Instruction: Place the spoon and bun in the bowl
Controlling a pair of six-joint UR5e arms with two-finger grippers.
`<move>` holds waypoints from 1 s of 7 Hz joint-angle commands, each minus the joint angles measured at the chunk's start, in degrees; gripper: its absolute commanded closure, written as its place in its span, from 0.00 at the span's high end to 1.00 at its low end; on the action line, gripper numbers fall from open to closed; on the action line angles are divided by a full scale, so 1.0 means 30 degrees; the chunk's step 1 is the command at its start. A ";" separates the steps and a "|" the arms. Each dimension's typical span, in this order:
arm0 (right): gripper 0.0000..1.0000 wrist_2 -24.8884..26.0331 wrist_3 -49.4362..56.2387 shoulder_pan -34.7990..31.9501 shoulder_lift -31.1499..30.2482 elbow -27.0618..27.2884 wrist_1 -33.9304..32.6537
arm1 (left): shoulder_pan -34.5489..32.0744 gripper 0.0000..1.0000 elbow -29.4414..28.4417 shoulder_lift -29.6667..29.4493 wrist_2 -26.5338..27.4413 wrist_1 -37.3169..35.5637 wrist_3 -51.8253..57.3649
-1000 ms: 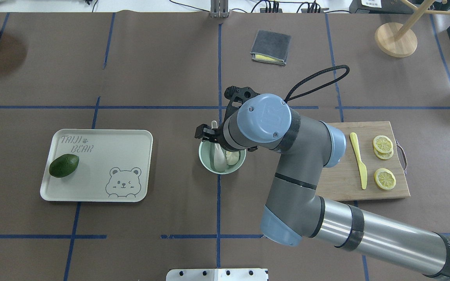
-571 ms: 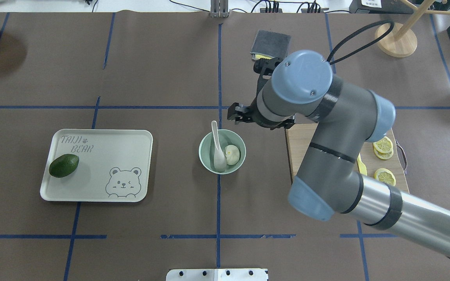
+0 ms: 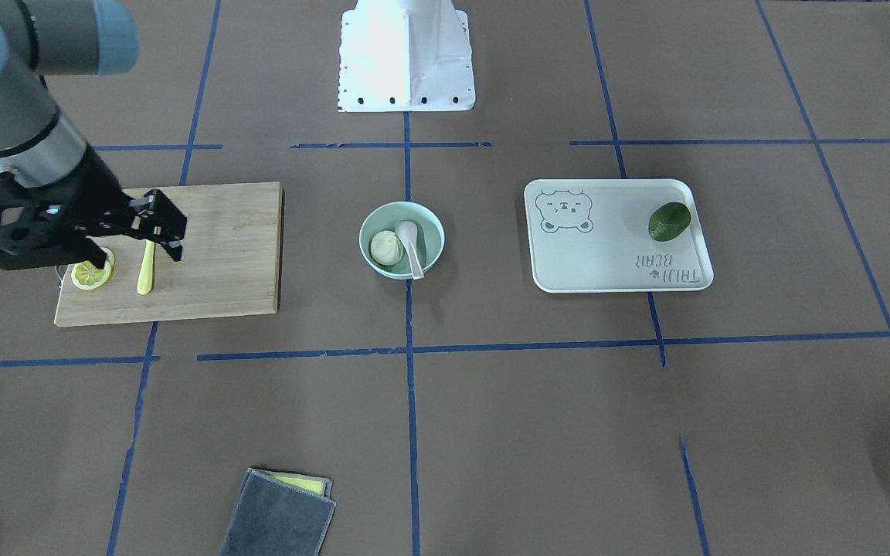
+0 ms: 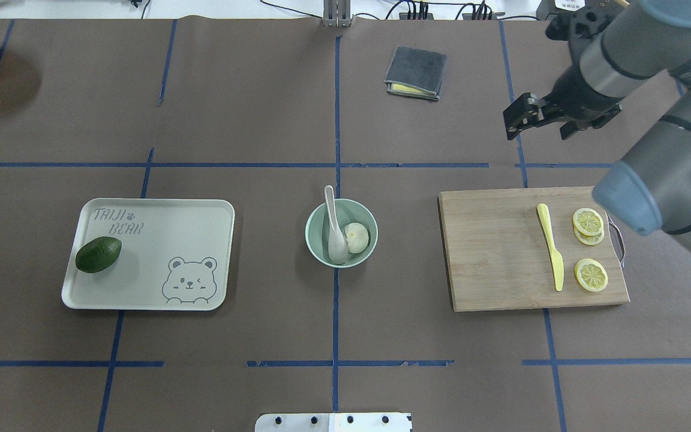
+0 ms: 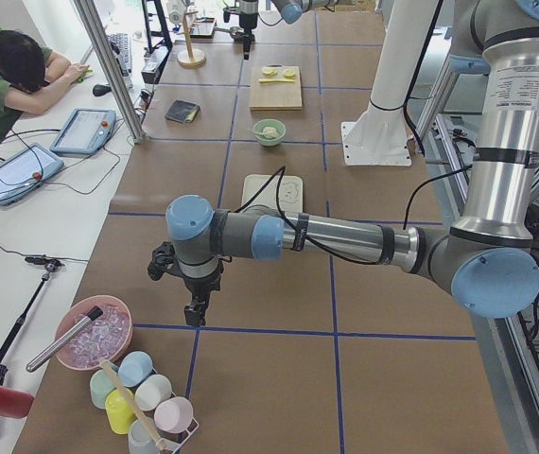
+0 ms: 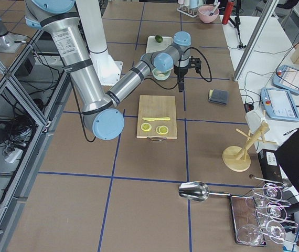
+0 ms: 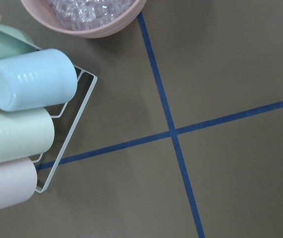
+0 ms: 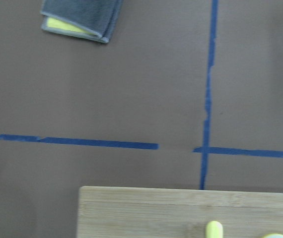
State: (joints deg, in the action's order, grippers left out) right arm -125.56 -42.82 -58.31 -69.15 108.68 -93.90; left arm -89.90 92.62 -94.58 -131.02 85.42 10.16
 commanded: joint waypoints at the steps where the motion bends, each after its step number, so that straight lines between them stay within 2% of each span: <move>1: 1.00 -0.1853 0.5662 -0.3518 -0.3327 -0.0190 0.0010 | -0.0063 1.00 -0.0259 0.0350 -0.0944 -0.0057 0.0012; 3: 1.00 -0.3084 1.0387 -0.6538 -0.4889 -0.1880 -0.0020 | -0.0034 1.00 -0.0318 0.0411 -0.1035 0.0090 -0.0046; 7: 1.00 -0.3294 1.7210 -1.0523 -0.6010 -0.5483 0.0010 | -0.0033 1.00 -0.0260 0.0382 -0.1035 0.0149 -0.0193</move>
State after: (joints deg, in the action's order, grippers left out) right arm -135.33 1.16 -85.83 -86.18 95.82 -93.92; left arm -90.00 91.77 -93.40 -134.12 85.80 9.60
